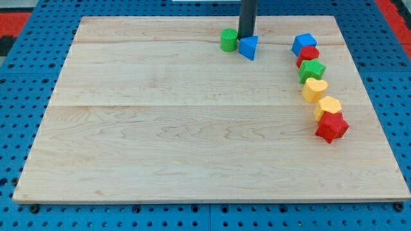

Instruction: Adjust the green circle and the blue triangle parallel to each other

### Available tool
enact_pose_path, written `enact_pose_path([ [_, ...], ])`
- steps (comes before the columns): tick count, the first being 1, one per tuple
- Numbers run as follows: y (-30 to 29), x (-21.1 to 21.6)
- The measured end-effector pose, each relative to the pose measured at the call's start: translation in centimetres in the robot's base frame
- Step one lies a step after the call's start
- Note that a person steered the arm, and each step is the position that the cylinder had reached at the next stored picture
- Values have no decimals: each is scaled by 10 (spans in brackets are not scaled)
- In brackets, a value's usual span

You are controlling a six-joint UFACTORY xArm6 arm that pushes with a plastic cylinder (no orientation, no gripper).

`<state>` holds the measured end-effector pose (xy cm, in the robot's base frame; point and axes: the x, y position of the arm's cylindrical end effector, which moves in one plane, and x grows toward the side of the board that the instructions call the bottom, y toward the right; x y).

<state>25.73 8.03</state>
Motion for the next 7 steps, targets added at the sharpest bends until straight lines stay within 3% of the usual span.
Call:
enact_pose_path([
  [2, -79, 13],
  [3, -87, 13],
  [4, -25, -11],
  [5, 94, -26],
  [6, 212, -18],
  [7, 246, 46],
])
